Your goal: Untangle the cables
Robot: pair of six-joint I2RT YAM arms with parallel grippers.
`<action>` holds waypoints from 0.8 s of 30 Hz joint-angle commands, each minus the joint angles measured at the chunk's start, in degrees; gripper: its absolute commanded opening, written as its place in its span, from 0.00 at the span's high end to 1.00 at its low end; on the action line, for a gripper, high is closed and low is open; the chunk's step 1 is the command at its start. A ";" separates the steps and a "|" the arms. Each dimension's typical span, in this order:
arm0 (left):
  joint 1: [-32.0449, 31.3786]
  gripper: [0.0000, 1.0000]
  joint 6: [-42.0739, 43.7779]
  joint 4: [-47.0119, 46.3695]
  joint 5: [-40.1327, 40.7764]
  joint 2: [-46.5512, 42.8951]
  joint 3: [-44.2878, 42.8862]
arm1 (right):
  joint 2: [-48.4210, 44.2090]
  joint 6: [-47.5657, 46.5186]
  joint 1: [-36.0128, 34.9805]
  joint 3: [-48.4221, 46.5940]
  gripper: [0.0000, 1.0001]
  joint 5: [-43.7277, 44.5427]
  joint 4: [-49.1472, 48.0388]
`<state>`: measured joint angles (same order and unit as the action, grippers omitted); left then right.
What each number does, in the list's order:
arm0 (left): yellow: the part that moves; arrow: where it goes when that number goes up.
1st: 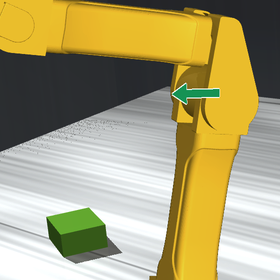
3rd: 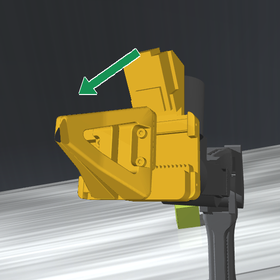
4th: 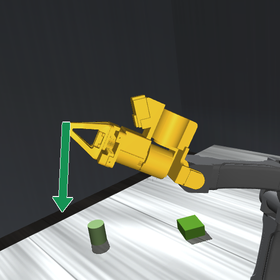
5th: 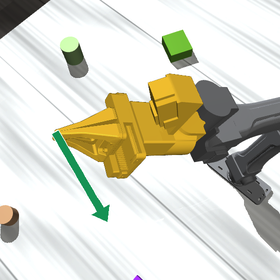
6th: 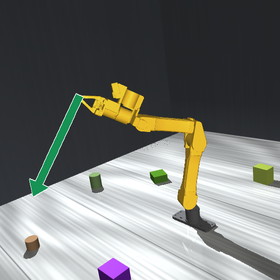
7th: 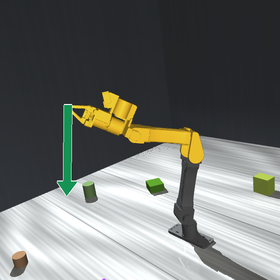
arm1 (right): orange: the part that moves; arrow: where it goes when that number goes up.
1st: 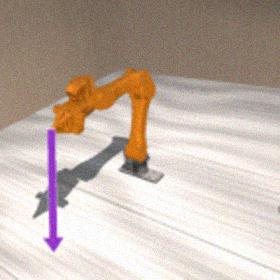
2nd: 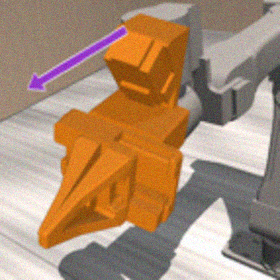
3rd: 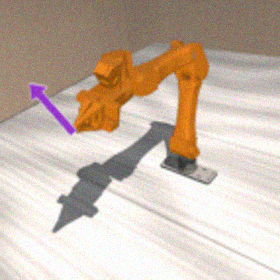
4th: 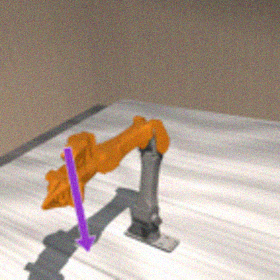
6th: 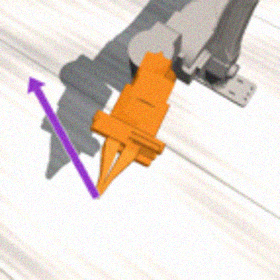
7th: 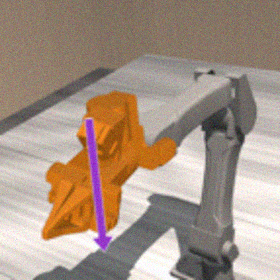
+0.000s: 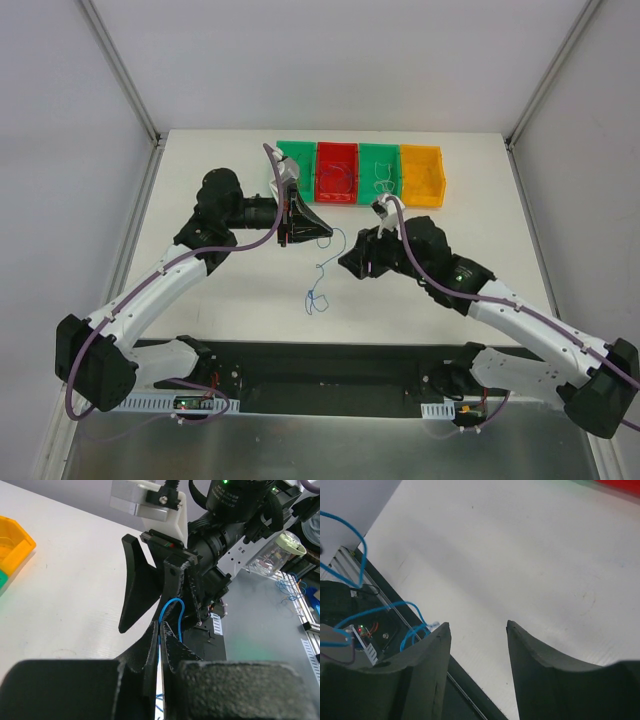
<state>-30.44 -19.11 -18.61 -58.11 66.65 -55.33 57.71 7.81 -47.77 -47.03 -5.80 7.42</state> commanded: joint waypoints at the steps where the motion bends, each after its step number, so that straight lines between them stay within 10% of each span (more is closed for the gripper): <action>1: -0.50 1.00 -0.49 -2.48 -0.43 -1.17 -0.65 | -3.56 -3.59 -0.22 -0.96 0.46 -4.30 -5.14; 13: -0.41 1.00 -0.66 -0.90 1.50 -2.05 -1.18 | -13.94 -10.37 -0.22 -4.39 0.34 -8.60 1.21; 24: -0.41 1.00 -0.31 -0.81 1.59 -1.97 -1.09 | -1.65 -4.13 -0.66 -9.14 0.41 -3.86 -7.15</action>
<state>-30.44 -19.90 -18.02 -56.47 66.32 -55.33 52.49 0.23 -47.88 -53.67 -9.67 6.28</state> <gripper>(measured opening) 0.003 0.630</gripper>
